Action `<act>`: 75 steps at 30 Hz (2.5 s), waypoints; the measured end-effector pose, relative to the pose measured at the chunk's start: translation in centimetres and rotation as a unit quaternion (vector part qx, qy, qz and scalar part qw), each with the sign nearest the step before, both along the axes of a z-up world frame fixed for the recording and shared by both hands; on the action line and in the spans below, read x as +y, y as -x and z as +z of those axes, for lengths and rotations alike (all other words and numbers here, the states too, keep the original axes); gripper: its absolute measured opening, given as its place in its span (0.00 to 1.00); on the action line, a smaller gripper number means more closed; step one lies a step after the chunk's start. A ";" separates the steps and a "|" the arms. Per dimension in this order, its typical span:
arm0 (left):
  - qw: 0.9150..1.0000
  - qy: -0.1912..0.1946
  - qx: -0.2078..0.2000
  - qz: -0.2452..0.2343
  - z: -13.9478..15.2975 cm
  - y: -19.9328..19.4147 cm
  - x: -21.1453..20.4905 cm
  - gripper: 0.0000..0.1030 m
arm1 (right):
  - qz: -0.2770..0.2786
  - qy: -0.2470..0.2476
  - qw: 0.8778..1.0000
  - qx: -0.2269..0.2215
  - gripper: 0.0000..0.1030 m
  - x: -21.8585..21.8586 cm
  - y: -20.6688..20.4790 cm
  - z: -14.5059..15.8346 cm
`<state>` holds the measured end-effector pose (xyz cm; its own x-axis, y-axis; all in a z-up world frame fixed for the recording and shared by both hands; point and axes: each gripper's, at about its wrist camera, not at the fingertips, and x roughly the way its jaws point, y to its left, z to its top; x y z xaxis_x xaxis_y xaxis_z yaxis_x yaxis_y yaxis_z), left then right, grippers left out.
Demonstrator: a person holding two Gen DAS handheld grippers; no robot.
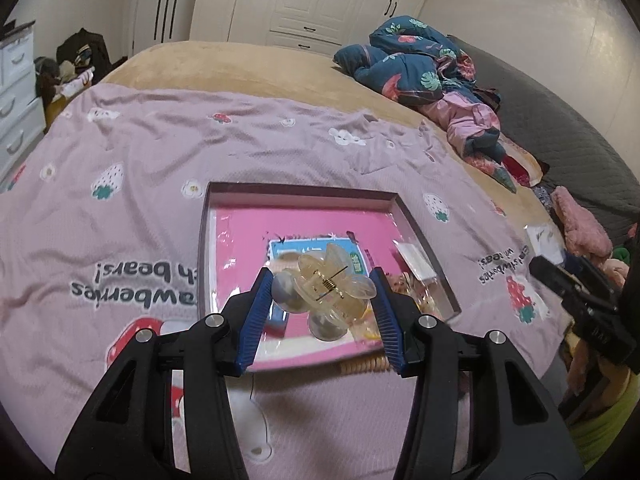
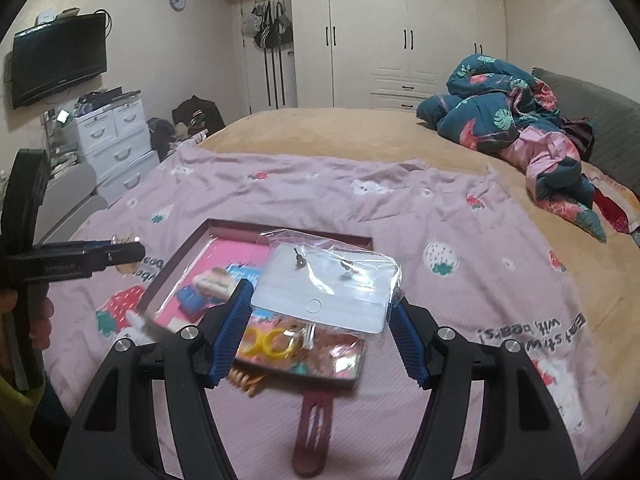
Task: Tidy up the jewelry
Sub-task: 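Lower the flower claw into the tray with the left tool while the right tool releases the card bag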
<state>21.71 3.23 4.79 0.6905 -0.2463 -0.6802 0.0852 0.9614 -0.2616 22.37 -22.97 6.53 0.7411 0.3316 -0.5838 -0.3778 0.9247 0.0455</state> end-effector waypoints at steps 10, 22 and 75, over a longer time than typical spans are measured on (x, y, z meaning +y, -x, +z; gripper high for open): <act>1.000 -0.023 0.002 0.002 -0.9 -2.1 -1.5 0.40 | -0.006 -0.004 1.000 0.009 0.63 0.1 -3.6 -0.6; 0.999 -0.025 0.031 -0.012 -3.9 -3.5 -2.4 0.40 | 0.002 0.007 0.999 0.033 0.63 1.2 -5.1 -3.3; 0.997 -0.027 0.076 0.014 -9.1 -2.9 1.8 0.42 | 0.047 0.039 0.992 0.112 0.84 6.1 -5.3 -10.0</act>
<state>24.60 5.03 -4.33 0.5842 -0.1880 -0.7895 0.0209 0.9759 -0.2170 27.67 -16.88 -3.45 0.5574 0.3401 -0.7574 -0.4514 0.8898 0.0674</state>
